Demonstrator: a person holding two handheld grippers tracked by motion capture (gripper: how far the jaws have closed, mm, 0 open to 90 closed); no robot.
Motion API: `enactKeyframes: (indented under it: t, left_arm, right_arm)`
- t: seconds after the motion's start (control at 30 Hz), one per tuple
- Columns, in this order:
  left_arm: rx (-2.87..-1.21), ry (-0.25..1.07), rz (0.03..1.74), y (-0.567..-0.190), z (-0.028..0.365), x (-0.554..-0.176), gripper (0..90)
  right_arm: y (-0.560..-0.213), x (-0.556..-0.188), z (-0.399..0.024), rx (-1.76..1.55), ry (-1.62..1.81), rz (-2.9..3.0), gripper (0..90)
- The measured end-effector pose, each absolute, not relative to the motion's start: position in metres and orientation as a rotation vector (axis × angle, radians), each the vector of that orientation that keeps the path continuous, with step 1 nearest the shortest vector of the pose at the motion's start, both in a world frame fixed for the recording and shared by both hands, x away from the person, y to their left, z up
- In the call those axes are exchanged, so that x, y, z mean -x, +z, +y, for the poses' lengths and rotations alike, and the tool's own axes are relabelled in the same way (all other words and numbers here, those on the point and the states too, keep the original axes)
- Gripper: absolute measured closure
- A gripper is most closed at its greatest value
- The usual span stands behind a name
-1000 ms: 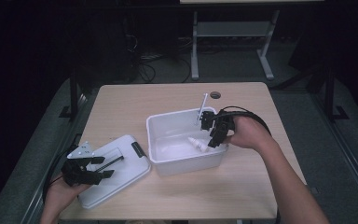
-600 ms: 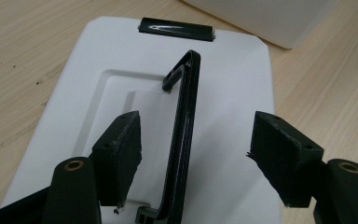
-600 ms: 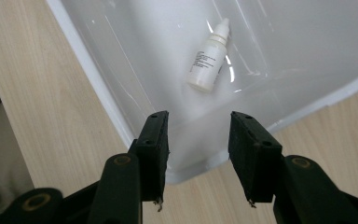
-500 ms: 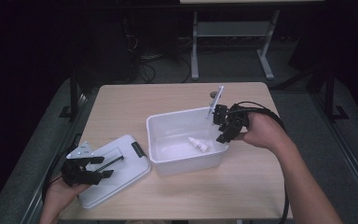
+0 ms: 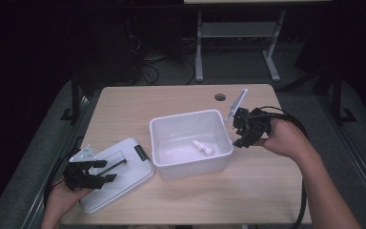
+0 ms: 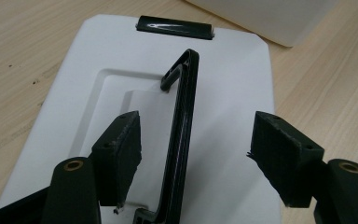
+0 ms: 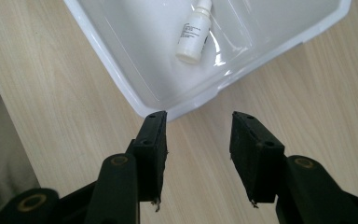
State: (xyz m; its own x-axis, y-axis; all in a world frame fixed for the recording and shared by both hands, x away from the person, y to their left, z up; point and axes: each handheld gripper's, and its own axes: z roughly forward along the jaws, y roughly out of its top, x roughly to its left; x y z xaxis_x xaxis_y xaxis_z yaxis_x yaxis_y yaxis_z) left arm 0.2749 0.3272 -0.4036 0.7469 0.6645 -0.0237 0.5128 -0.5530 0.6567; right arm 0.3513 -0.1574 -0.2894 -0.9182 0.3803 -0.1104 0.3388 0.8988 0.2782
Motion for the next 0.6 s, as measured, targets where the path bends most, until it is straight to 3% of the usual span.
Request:
enactKeyframes:
  t: [0.6]
  left_arm:
    - [-2.300,0.291,0.883,-0.407,0.326,-0.278,32.7]
  right_arm:
    - [-0.320,-0.331,-0.206,-0.714,0.451,2.840,43.6]
